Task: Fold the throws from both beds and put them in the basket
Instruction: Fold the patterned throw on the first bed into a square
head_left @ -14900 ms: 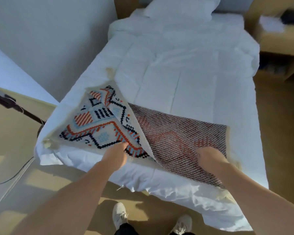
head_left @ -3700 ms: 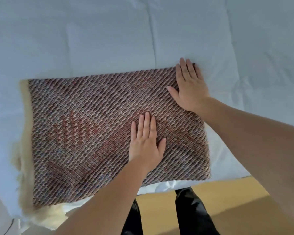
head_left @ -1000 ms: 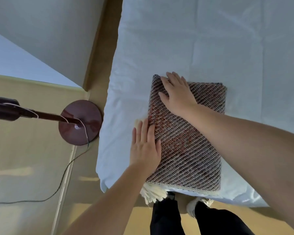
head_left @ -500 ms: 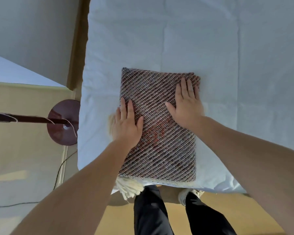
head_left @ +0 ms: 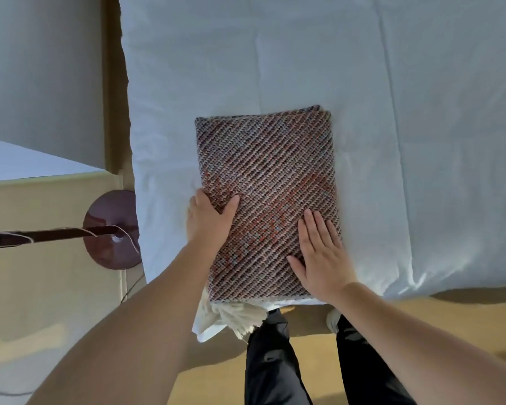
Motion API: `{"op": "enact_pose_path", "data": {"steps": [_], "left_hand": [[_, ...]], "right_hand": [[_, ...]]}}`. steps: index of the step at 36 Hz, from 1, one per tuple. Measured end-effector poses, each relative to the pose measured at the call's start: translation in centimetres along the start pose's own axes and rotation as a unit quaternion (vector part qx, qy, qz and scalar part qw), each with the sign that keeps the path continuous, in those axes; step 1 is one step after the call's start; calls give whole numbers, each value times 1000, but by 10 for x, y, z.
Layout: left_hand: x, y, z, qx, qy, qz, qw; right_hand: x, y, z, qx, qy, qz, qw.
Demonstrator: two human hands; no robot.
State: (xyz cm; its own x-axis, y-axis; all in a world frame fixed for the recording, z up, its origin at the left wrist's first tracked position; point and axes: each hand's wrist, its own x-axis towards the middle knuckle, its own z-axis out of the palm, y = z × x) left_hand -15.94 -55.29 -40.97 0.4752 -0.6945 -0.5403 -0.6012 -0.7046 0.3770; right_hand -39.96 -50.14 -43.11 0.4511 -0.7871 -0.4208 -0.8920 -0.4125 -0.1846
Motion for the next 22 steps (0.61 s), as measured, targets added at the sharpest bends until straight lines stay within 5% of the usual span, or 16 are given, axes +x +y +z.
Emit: {"op": "enact_pose_path", "data": {"steps": [4,7,12,17,22], "left_hand": [[6,0,-8,-72,-33,-37,996],[10,-2,-14,-131,-75,-60,987],[1,-11,-16,-172,-105,-33,979],[-20,1,-30,-159,-81,14,984],[-43,46,-60,-140,-77,73,984]], "right_hand": [[10,9,-9,46,27,39,998],[24,13,-26,187,47,111,975],[55,22,-63,470,90,298,826],[55,32,-89,608,-24,285,741],[37,28,-134,566,38,275,776]]}}
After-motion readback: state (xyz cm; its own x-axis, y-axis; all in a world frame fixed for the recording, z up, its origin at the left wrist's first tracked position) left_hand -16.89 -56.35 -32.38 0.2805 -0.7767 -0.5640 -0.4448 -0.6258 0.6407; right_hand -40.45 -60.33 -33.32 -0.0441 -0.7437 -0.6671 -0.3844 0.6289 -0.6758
